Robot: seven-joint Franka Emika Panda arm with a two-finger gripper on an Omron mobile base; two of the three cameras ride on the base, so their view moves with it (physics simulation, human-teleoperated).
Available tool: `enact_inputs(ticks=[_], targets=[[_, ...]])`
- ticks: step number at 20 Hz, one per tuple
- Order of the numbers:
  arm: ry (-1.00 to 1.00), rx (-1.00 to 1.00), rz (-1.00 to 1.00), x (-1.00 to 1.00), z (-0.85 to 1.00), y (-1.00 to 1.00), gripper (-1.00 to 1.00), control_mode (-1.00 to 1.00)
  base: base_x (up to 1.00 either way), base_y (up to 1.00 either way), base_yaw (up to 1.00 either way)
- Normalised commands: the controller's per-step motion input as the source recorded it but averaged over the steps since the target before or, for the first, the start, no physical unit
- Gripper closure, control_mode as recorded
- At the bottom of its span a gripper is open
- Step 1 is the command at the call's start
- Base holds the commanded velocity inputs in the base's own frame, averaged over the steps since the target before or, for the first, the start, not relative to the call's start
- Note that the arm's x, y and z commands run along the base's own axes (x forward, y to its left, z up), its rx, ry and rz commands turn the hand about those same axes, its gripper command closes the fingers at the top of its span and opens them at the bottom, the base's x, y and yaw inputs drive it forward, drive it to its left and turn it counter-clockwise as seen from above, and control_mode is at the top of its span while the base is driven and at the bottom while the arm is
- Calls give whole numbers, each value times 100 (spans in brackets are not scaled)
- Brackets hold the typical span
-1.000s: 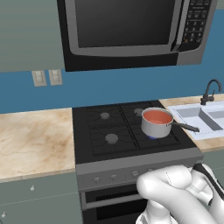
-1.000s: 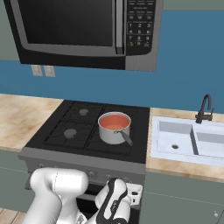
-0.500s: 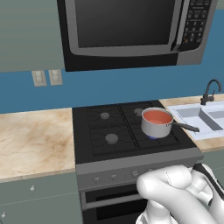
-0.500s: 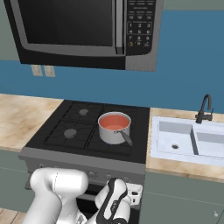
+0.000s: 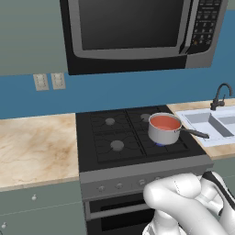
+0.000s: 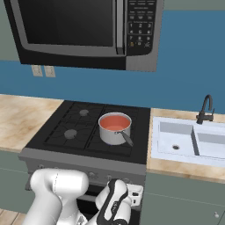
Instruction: Wait until the marinara sauce is simmered to a deep red color and then turn off the stove.
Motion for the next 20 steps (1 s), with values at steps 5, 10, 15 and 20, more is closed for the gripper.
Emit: enact_inputs(ticks=[5,10,15,20], targets=[[0,0,0,0,0,0,100,-100,0,0,0],[0,0,0,0,0,0,100,-100,0,0,0],[0,0,0,0,0,0,100,-100,0,0,0],[0,0,0,0,0,0,100,-100,0,0,0]])
